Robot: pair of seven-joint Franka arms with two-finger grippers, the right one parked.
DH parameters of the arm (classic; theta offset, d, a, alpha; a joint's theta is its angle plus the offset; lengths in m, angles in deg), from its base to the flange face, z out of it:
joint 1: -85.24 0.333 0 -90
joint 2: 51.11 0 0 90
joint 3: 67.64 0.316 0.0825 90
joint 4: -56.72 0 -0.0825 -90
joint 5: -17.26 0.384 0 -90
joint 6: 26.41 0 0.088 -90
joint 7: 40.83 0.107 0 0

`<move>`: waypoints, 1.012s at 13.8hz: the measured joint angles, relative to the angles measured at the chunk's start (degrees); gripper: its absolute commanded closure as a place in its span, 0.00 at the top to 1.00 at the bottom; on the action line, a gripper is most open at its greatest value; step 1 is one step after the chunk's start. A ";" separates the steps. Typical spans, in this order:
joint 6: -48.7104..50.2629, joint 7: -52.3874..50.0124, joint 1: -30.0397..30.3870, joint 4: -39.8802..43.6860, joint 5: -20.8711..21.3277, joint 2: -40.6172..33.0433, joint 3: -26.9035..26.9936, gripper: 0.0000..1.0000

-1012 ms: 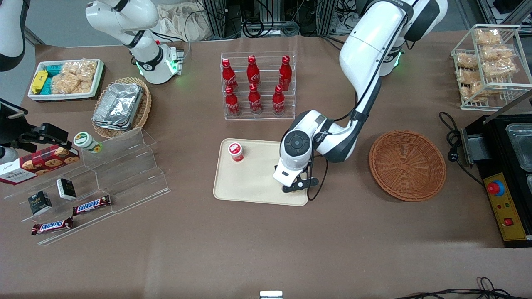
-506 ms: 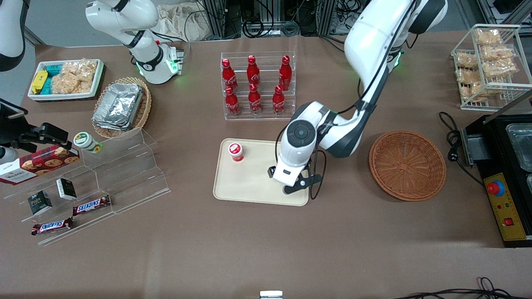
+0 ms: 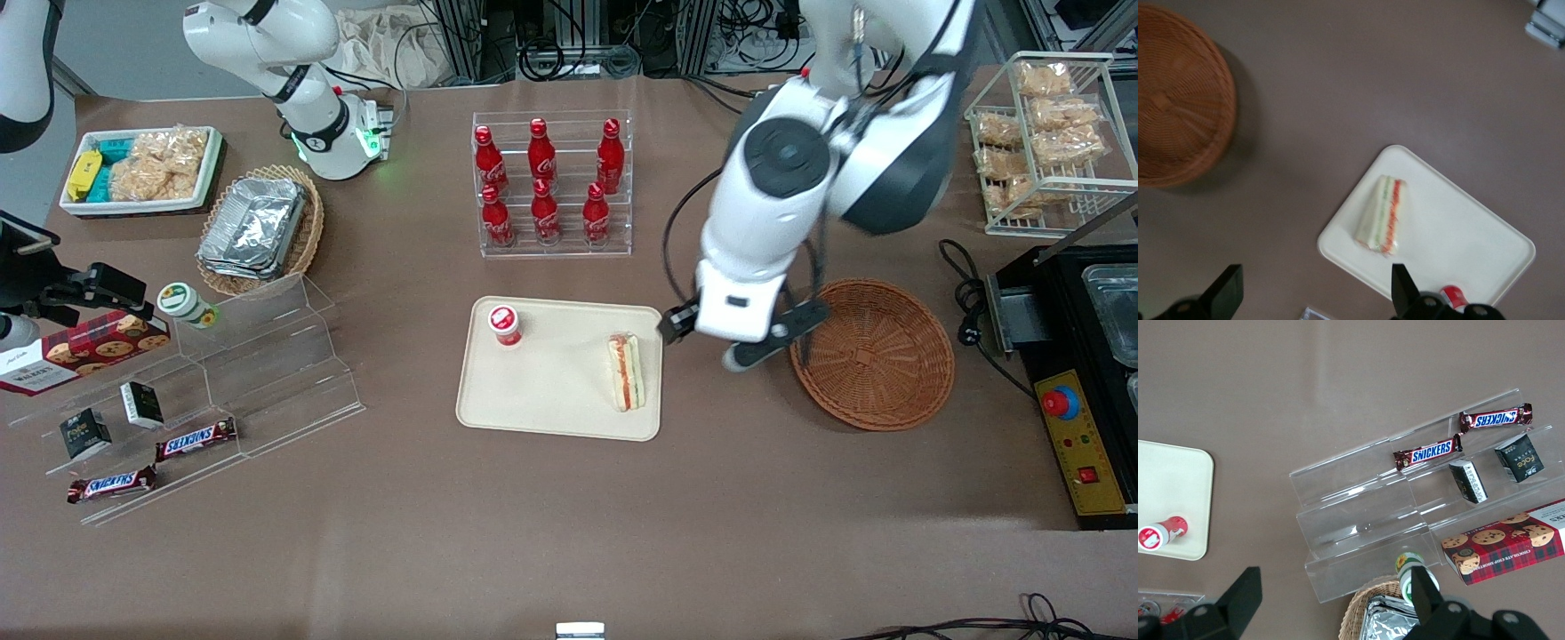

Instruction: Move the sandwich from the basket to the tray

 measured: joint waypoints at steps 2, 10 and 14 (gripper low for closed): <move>4.98 8.12 2.32 -1.50 0.17 -5.24 2.63 1.00; 8.38 39.76 19.93 -8.25 0.08 -13.59 3.99 1.00; 10.30 51.54 27.32 -8.24 -0.02 -15.18 3.93 1.00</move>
